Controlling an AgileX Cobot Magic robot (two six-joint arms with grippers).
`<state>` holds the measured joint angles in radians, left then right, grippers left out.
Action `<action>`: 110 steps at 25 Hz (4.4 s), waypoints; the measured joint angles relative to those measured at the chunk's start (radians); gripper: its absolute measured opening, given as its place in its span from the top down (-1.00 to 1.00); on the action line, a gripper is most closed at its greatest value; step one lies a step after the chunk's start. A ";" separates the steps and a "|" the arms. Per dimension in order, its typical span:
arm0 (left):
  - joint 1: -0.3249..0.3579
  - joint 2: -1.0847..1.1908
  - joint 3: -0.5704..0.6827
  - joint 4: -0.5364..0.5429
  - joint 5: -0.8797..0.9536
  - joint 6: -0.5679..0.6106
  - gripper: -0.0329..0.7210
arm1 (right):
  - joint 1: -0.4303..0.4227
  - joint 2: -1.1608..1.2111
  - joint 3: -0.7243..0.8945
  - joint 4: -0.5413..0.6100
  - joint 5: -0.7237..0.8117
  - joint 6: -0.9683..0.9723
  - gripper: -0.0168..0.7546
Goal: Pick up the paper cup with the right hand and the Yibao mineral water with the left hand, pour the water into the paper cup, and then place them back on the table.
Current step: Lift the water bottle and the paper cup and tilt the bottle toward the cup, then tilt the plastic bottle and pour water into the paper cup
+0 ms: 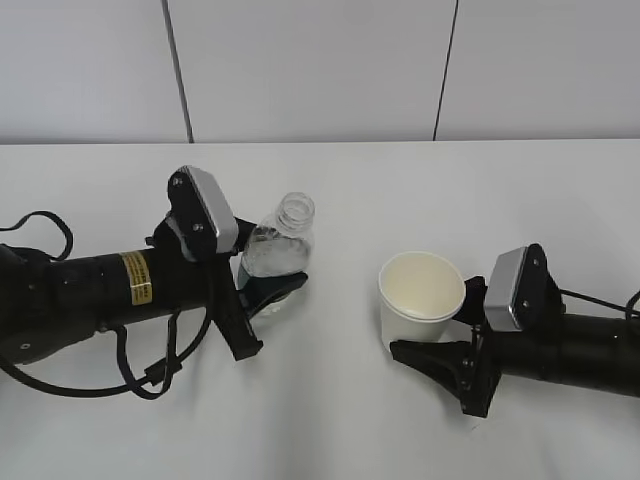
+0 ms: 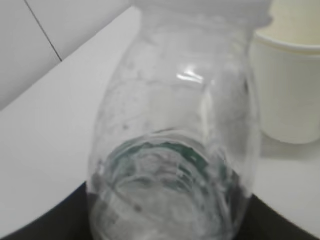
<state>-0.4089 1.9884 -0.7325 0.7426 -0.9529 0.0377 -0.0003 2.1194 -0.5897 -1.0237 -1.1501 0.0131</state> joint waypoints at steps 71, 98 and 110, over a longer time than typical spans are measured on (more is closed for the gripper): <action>0.002 -0.019 -0.011 -0.213 -0.147 0.997 -0.08 | 0.257 0.055 -0.180 -0.015 0.000 0.170 -0.47; 0.002 -0.019 -0.011 -0.264 -0.147 1.176 -0.07 | 0.257 0.055 -0.180 -0.003 0.075 0.162 -0.47; 0.002 -0.019 -0.011 -0.266 -0.147 1.188 -0.07 | 0.257 0.081 -0.180 -0.011 0.075 0.162 -0.47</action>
<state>-0.4067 1.9691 -0.7440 0.4764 -1.0995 1.2256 0.2569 2.2000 -0.7702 -1.0342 -1.0748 0.1753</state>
